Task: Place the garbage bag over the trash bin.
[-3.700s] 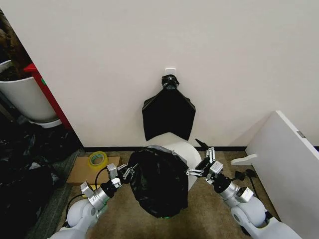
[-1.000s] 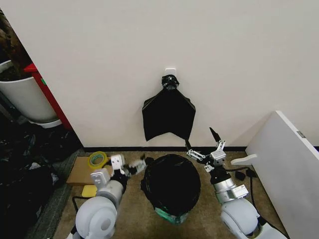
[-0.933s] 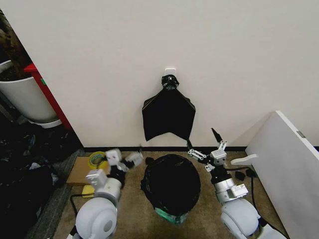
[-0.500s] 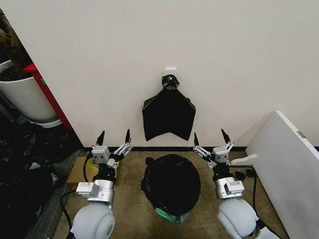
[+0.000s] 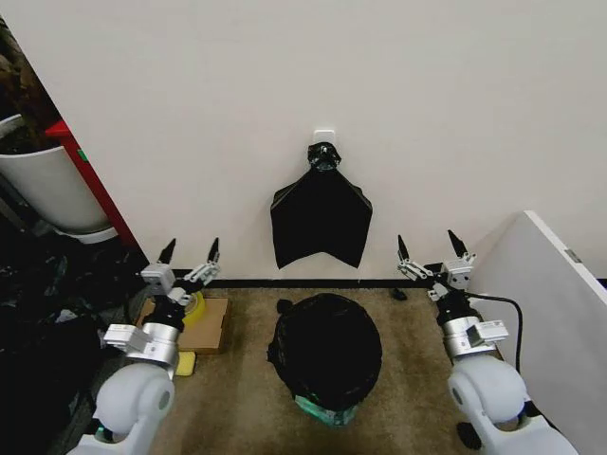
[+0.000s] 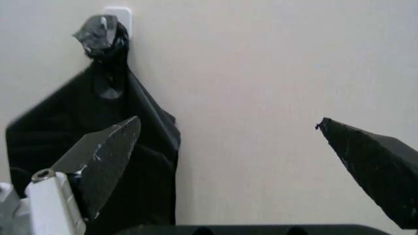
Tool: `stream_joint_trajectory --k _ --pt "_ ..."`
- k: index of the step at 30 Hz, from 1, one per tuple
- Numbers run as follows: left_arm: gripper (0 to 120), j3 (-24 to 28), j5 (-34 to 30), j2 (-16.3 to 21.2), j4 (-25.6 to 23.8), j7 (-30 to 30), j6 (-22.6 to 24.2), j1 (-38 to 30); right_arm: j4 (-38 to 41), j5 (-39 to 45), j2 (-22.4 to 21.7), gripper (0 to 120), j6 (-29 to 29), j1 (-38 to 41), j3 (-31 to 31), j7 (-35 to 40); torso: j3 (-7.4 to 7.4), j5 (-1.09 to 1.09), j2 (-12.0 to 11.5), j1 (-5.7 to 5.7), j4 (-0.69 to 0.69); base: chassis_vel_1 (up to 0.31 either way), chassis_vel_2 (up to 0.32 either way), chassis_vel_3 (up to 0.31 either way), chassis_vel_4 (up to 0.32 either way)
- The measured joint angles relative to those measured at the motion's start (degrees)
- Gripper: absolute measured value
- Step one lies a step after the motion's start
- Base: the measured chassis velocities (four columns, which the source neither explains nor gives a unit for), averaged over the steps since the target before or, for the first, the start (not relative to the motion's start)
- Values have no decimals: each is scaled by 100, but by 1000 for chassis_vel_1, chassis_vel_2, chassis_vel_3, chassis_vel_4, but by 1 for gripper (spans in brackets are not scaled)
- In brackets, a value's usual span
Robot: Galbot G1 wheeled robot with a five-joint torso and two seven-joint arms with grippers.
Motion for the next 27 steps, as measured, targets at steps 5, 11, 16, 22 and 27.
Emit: stream_joint_trajectory --k 5,11,16,22,27 --pt "100 126 94 -109 -65 -1 0 37 -3 41 27 100 65 -13 -43 -12 0 0 0 0 0 0 0 0 0" --pt "100 148 122 -160 -126 -57 -54 98 57 55 18 100 76 -62 -129 73 0 0 0 0 0 0 0 0 0" --pt "100 123 43 -162 -221 -127 -53 136 115 136 -60 100 85 -66 -284 352 -1 0 0 0 0 0 0 0 0" --pt "100 120 51 -188 -239 -155 -53 171 121 158 -119 100 85 -32 -337 441 -1 0 0 0 0 0 0 0 0" --pt "100 154 101 -239 -265 -169 -16 179 116 176 -152 100 114 29 -411 469 -1 -1 0 0 0 0 0 0 0"
